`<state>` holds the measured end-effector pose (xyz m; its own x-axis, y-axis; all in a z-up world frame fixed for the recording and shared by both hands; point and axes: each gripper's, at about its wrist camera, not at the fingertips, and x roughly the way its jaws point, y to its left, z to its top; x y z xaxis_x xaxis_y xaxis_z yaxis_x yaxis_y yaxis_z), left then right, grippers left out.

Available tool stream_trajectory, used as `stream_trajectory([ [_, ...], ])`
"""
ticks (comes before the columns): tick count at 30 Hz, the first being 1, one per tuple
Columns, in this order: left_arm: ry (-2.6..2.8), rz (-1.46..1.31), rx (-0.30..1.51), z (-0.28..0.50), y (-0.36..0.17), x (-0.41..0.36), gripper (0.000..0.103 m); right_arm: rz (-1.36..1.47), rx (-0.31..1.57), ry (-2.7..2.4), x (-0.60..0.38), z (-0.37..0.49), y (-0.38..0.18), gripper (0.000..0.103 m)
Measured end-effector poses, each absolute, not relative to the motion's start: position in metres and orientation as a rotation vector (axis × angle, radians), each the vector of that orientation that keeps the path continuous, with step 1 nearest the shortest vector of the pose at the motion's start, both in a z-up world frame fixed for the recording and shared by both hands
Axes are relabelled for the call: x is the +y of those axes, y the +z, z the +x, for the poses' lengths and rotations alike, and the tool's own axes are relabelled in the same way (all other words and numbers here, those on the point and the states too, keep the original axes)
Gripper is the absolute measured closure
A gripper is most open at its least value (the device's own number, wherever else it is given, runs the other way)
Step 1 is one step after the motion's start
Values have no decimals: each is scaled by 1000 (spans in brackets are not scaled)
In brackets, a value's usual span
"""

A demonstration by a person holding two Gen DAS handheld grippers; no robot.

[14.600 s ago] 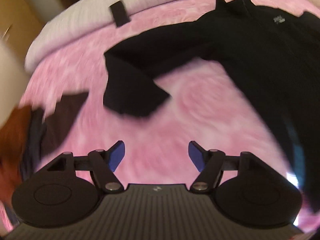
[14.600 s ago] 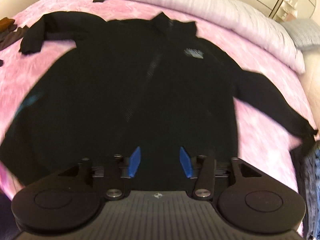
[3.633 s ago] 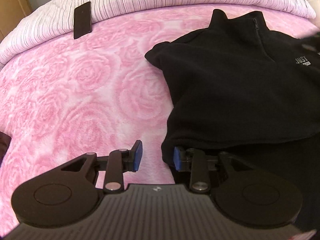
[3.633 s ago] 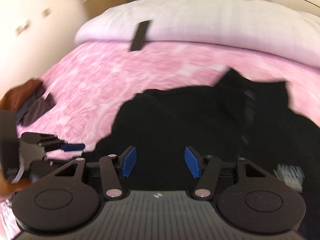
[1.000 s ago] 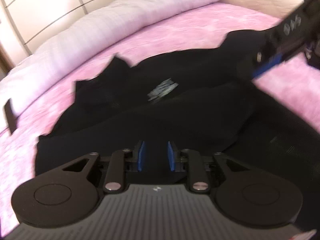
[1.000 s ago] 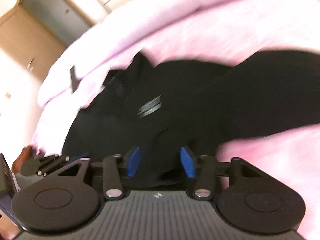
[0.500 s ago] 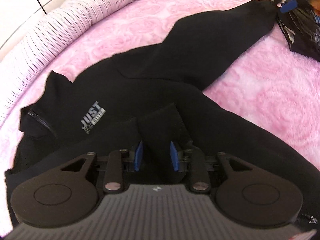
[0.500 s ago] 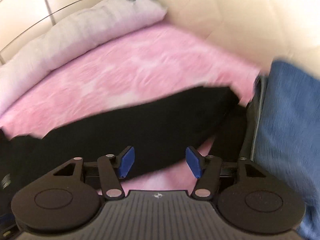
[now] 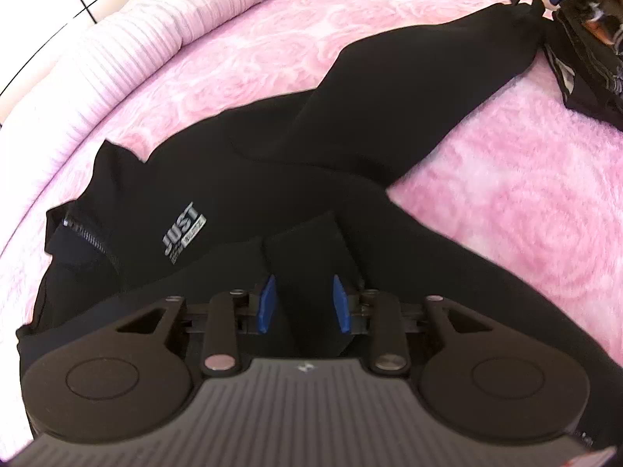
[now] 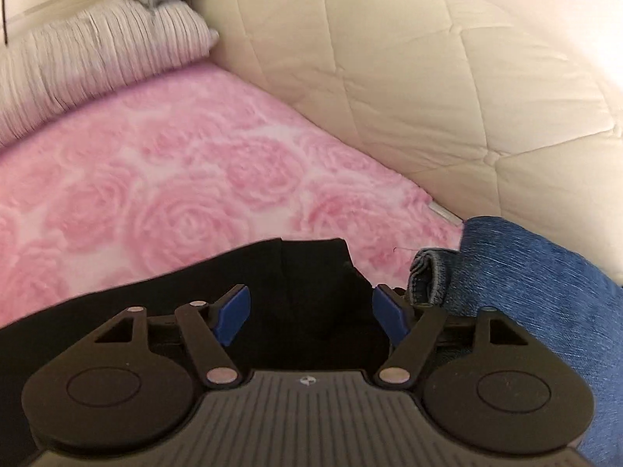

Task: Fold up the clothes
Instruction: 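Hold the folded jacket with the left tool while the right tool grasps the other sleeve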

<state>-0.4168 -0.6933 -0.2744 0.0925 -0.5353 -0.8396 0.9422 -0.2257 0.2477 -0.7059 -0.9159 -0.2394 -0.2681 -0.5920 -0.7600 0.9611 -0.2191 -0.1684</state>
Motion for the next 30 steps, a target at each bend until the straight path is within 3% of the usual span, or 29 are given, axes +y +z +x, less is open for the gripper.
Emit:
stream_trajectory([
  [4,-1492,1050,507,-419,-270,-700,73,701,753,-1784,-920,-704,-246,14],
  [6,-1494,1041,499,-419,-268,-702,72,708,740,-1798,-924,-703,-249,14],
  [10,-1497,1032,491,-417,-269,-703,71,726,674,-1783,-917,-701,-237,22],
  [16,-1500,1044,500,-419,-272,-701,71,593,827,-1803,-919,-689,-253,36],
  [21,-1505,1047,490,-418,-270,-700,70,506,891,-1818,-929,-685,-260,36],
  [23,-1499,1047,497,-416,-271,-699,70,484,929,-1817,-933,-687,-263,43],
  [28,-1493,1033,500,-413,-270,-699,70,499,974,-1803,-936,-695,-266,97],
  [30,-1492,1024,498,-412,-269,-699,70,488,959,-1760,-931,-690,-261,96],
])
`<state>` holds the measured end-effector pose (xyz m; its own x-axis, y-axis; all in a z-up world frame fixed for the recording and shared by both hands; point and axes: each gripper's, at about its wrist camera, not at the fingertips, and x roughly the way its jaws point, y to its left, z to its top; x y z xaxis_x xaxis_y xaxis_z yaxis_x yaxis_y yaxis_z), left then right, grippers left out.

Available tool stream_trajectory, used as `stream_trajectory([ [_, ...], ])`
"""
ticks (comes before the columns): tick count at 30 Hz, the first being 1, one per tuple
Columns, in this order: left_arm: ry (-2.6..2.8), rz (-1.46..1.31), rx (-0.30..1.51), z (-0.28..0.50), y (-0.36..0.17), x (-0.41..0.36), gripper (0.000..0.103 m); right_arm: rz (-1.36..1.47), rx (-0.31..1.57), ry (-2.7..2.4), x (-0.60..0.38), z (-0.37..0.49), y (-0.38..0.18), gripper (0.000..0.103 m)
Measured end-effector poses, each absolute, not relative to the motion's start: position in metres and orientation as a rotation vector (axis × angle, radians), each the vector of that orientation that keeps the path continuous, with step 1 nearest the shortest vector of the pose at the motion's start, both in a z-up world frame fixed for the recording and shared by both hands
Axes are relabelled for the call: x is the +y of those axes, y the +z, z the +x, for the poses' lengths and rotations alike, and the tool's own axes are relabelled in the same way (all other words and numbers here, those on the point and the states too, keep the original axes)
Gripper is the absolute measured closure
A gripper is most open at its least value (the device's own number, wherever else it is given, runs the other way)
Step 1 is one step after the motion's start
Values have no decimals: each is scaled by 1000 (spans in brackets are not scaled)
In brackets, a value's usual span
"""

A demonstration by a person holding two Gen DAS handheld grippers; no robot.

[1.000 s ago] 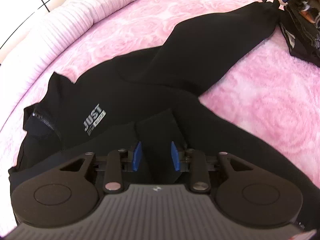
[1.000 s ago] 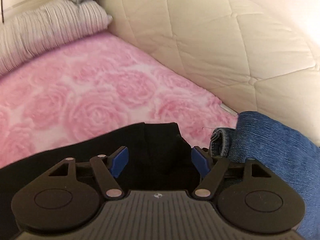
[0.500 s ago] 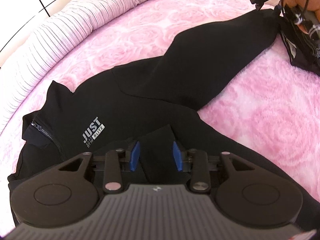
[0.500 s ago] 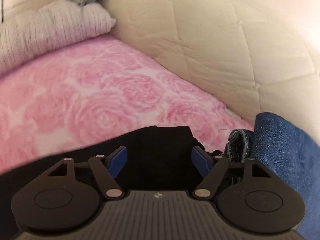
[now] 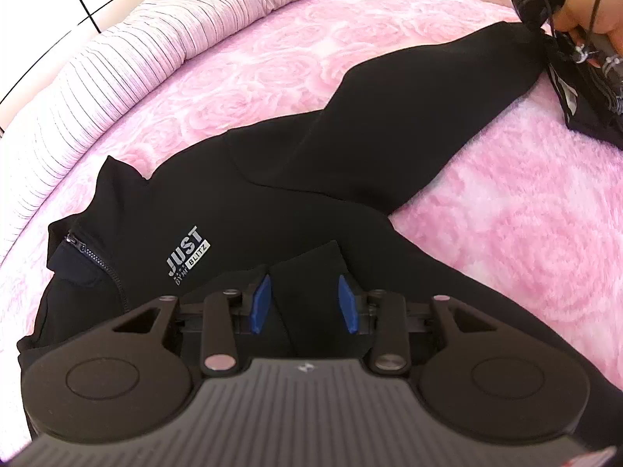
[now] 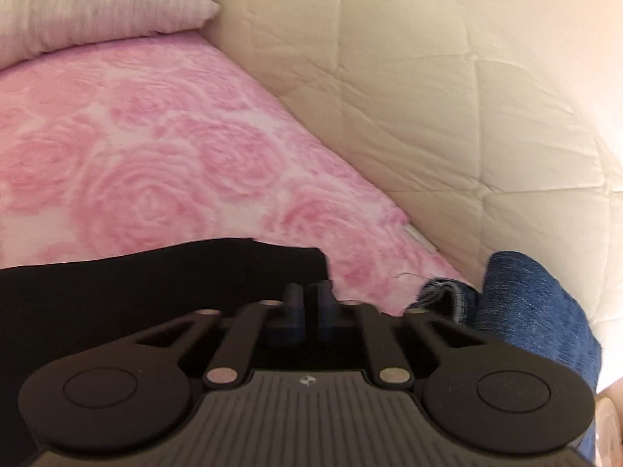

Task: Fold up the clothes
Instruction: 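Hold the folded jacket with the left tool while the right tool grasps the other sleeve, then fold the grasped sleeve across the jacket body with the right tool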

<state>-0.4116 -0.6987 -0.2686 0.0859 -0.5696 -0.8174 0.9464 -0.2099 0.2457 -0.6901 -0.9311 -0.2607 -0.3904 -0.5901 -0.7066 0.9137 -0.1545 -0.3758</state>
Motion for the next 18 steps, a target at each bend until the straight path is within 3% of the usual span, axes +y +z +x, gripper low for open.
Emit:
stream_trajectory([
  [7,-1471,983,501,-399,-261,-694,69,241,853,-1474,-876,-620,-205,97],
  [14,-1381,969,543,-366,-262,-673,66,116,728,-749,-766,-493,-180,96],
  [15,-1366,968,552,-361,-263,-669,66,88,715,-627,-749,-478,-181,92],
  [16,-1353,966,561,-356,-263,-665,66,74,696,-559,-735,-469,-181,71],
  [18,-1334,957,577,-345,-262,-655,65,67,665,-501,-716,-462,-183,51],
])
